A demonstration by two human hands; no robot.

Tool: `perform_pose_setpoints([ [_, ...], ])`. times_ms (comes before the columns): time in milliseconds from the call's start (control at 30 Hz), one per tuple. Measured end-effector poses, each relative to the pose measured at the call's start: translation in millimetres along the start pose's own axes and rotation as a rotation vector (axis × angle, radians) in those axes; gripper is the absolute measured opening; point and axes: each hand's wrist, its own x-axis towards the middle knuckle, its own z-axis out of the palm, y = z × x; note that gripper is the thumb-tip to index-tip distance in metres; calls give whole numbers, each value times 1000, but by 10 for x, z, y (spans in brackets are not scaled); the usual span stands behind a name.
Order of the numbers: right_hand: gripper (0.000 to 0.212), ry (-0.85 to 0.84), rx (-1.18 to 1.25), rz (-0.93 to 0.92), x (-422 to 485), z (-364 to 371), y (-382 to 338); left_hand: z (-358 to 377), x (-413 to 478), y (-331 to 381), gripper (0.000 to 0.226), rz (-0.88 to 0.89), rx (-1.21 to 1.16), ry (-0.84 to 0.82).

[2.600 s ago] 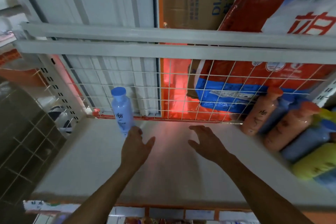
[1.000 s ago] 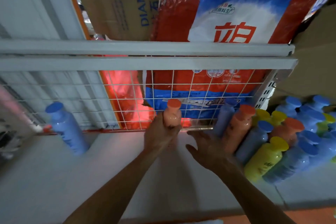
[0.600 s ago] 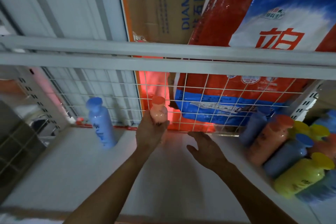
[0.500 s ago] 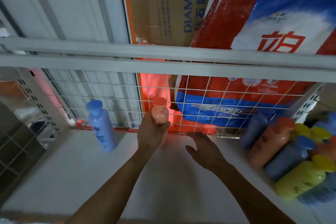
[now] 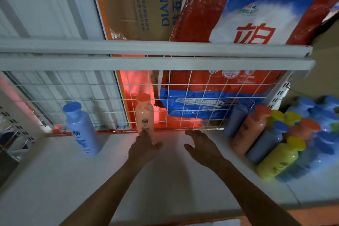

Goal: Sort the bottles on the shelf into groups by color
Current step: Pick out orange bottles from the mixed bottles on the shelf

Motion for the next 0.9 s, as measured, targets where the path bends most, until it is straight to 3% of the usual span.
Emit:
perform_pose_setpoints([
  [67,52,8,-10,38,-80,-46,118,119,-84,170,73,105,42,-87],
  [200,52,65,-44,116,-375,-202,469,363,-234,766,57,488,-25,-107],
  [400,50,198,-84,193,-967,-501,1022,833,-333,1750,56,670,-153,-176],
  [633,51,208,-18,153,-1220,-604,1226,1236,-313,2420,94,473,-275,-297],
  [700,51,200,-2,114,-1202,-598,1253,1273,-353,2462,82,509,-308,-323],
  [900,51,183,-7,57,-1091,-570,1303,1284,-366,2475,79,452,-394,-268],
])
